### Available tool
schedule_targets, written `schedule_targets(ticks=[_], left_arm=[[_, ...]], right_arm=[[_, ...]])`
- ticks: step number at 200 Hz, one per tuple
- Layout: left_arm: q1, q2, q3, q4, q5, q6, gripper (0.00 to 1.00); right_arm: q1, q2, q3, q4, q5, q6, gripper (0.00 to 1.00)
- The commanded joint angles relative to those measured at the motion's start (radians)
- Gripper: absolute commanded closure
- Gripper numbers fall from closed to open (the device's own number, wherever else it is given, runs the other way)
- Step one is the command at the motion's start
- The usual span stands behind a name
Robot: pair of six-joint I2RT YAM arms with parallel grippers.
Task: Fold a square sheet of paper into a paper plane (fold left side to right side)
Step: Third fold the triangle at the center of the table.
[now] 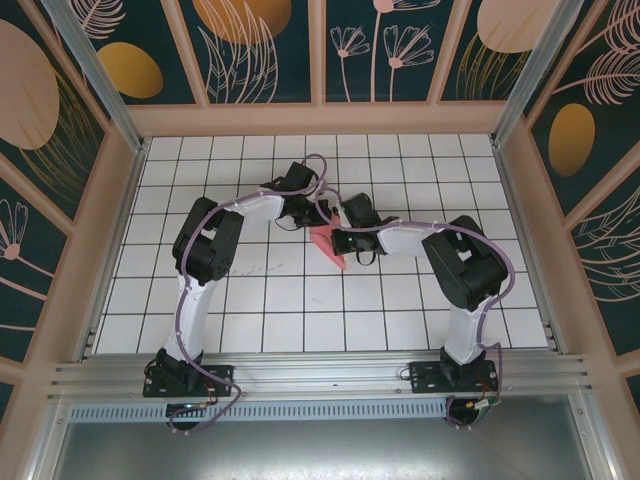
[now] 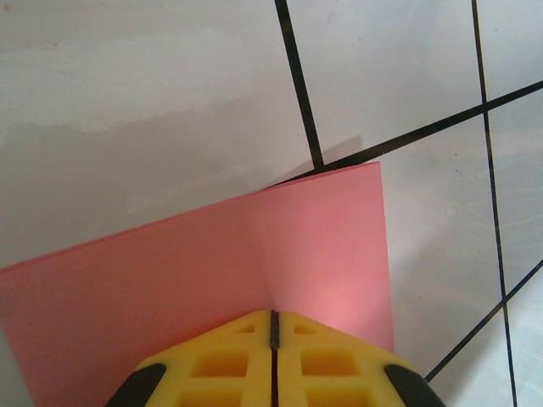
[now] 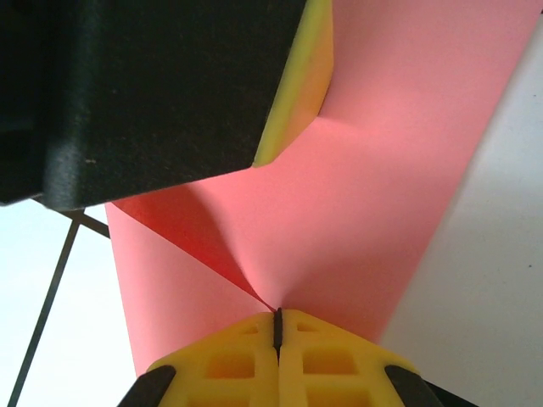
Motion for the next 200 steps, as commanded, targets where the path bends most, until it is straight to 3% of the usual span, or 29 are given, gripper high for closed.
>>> schedule_targets(ticks=[1,48,79,120,200], left_arm=[[-0.012,0.047,0.001,-0.059,-0.032,0.013,0.90],[-0.016,0.037,0.007,-0.068,-0.038,0.011,0.90],[-0.017,0.023,0.015,-0.073,-0.043,0.014,0.84],[-0.009,0.025,0.140,-0.176,-0.101,0.071,0.82],[0.065,-0.029,0.254,-0.268,-0.175,0.100,0.67]], right_arm=[[0.005,0.022,0.014,-0.062,0.045,-0.025,1.00],[0.005,0.010,-0.015,-0.075,0.059,-0.042,1.00],[0.004,0.017,-0.015,-0.087,0.047,-0.056,1.00],[0.007,0.014,-0.024,-0.094,0.024,-0.062,1.00],[0.017,0.015,-0.018,-0.109,0.014,-0.070,1.00]])
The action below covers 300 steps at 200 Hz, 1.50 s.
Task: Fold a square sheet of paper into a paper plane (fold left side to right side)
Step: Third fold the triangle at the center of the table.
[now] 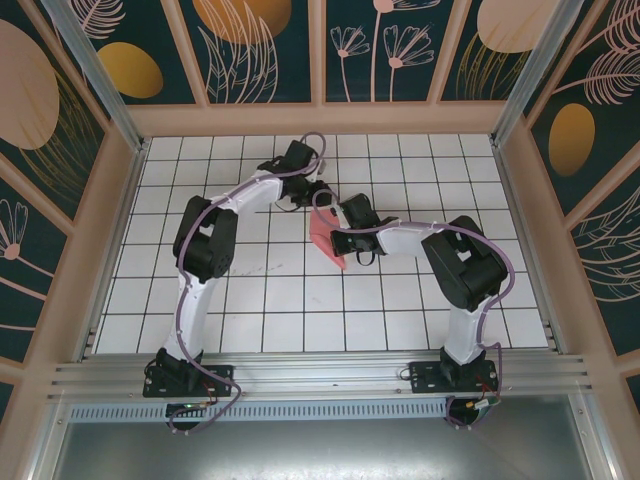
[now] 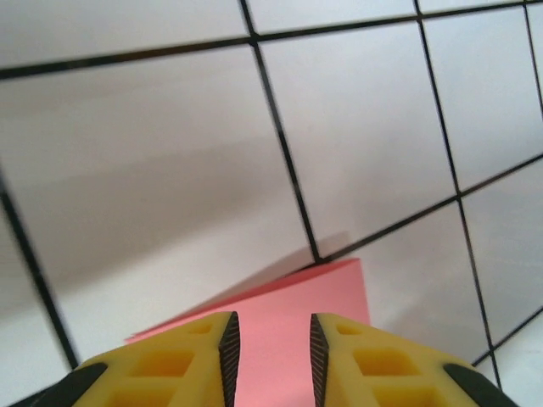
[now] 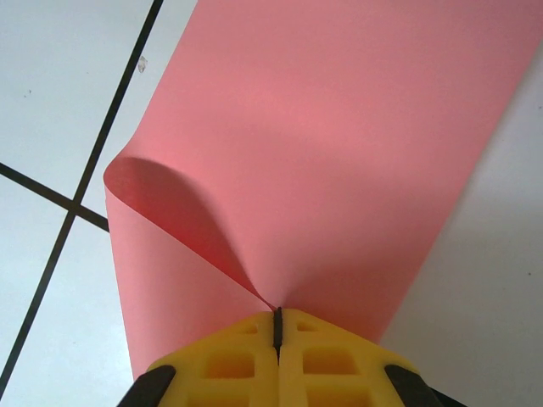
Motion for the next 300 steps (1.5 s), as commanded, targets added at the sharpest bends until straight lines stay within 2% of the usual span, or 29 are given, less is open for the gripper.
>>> schedule_targets(ticks=[1,40,90,111,149,189,237,300], left_arm=[[0.029,-0.052,0.011,-0.062,-0.054,0.025,0.67],[0.065,-0.189,-0.152,-0.009,-0.124,0.021,0.66],[0.105,-0.328,-0.382,0.083,-0.086,0.000,0.69],[0.107,-0.376,-0.494,0.167,-0.007,-0.040,0.73],[0.098,-0.416,-0.674,0.400,0.227,-0.173,0.81],[0.042,-0.369,-0.674,0.451,0.291,-0.208,0.81],[-0.013,-0.306,-0.653,0.450,0.269,-0.225,0.81],[-0.030,-0.263,-0.625,0.450,0.270,-0.227,0.81]], right_arm=[[0.010,0.015,-0.017,-0.105,-0.001,-0.021,1.00],[0.010,0.015,-0.011,-0.110,-0.002,-0.026,1.00],[0.010,0.015,-0.016,-0.107,-0.009,-0.029,1.00],[0.010,0.012,-0.015,-0.111,-0.012,-0.031,1.00],[0.010,0.016,-0.014,-0.112,-0.013,-0.031,1.00],[0.011,0.011,-0.016,-0.113,-0.009,-0.032,1.00],[0.010,0.014,-0.019,-0.105,-0.016,-0.029,1.00],[0.010,0.018,-0.015,-0.107,-0.017,-0.029,1.00]])
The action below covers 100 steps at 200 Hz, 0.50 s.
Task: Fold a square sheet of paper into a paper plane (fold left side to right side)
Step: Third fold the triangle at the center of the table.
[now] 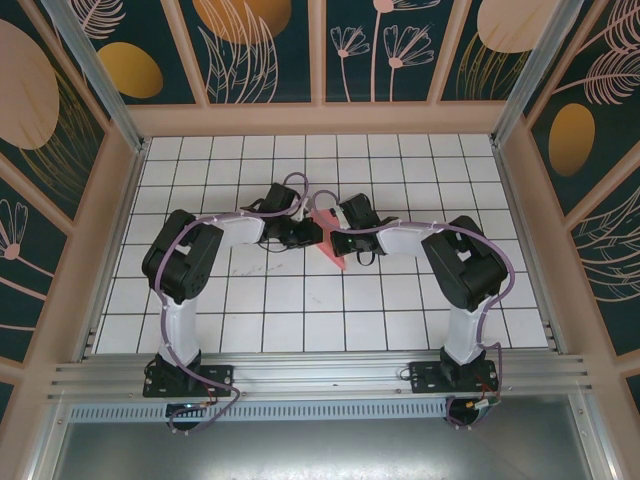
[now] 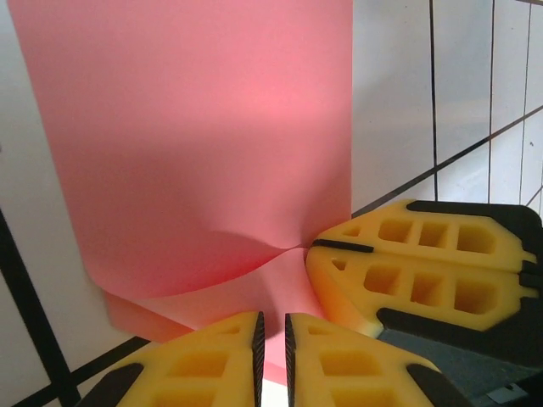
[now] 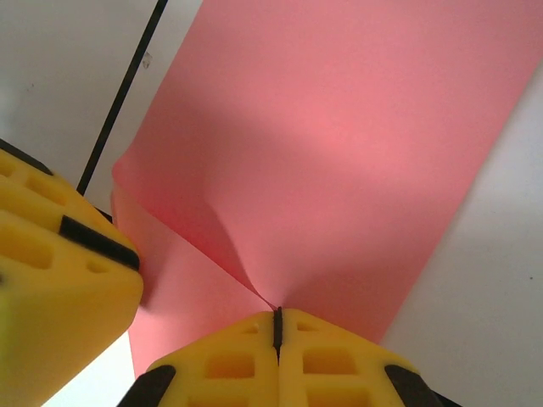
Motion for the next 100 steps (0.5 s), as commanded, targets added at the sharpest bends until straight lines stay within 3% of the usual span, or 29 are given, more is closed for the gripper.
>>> schedule_targets(ticks=[1,100], left_arm=[[-0.006,0.017,0.040,0.016,0.013,-0.012,0.81],[-0.011,0.040,0.068,0.006,0.005,-0.012,0.81]], right_arm=[[0.009,0.018,-0.015,-0.108,-0.014,-0.007,1.00],[0.009,0.016,-0.011,-0.109,-0.013,-0.007,1.00]])
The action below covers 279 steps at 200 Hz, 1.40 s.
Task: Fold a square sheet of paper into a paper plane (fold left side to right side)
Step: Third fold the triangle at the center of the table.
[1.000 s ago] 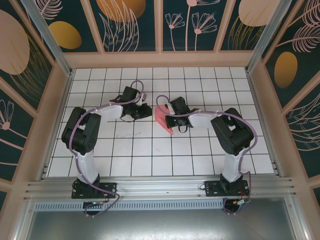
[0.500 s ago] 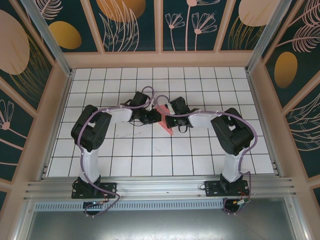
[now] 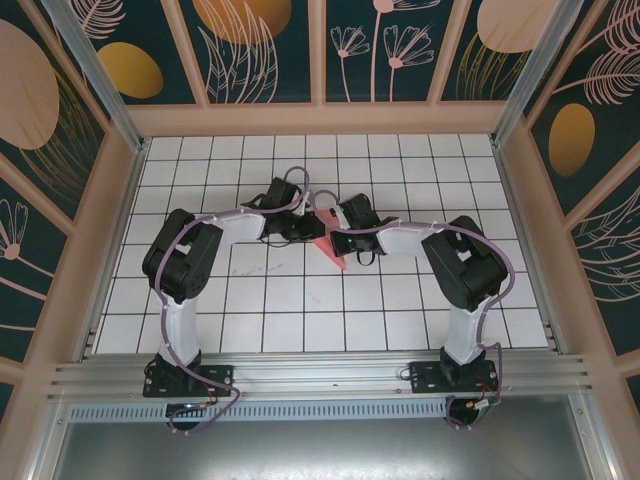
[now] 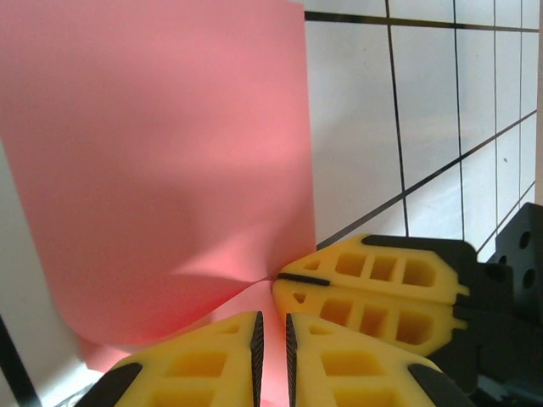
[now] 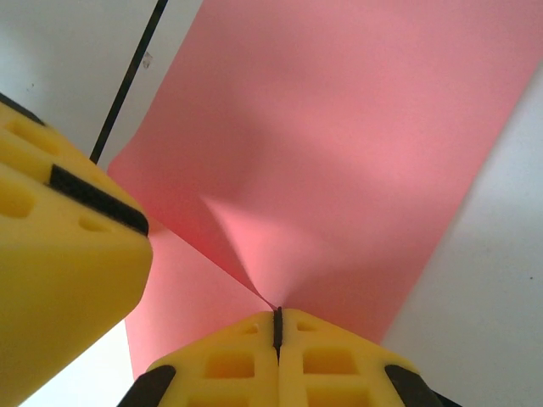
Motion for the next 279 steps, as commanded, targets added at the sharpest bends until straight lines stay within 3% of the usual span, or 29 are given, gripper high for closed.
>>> schedule_targets(ticks=[1,174,234,261,279], left_arm=[[-0.008,0.035,0.022,0.003,0.006,-0.005,0.81],[-0.011,0.060,-0.032,-0.061,-0.079,0.039,0.80],[-0.012,0.082,-0.060,-0.085,-0.134,0.053,0.81],[-0.011,0.096,-0.069,-0.085,-0.146,0.056,0.81],[-0.012,0.110,-0.069,-0.085,-0.145,0.057,0.81]], right_arm=[[0.009,0.016,-0.011,-0.110,-0.014,-0.007,1.00],[0.007,0.022,0.006,-0.112,-0.015,0.001,1.00],[-0.029,-0.020,0.038,-0.077,-0.079,0.050,1.00],[-0.058,-0.061,0.053,-0.061,-0.107,0.088,0.83],[-0.065,-0.091,0.063,-0.067,-0.110,0.101,0.78]])
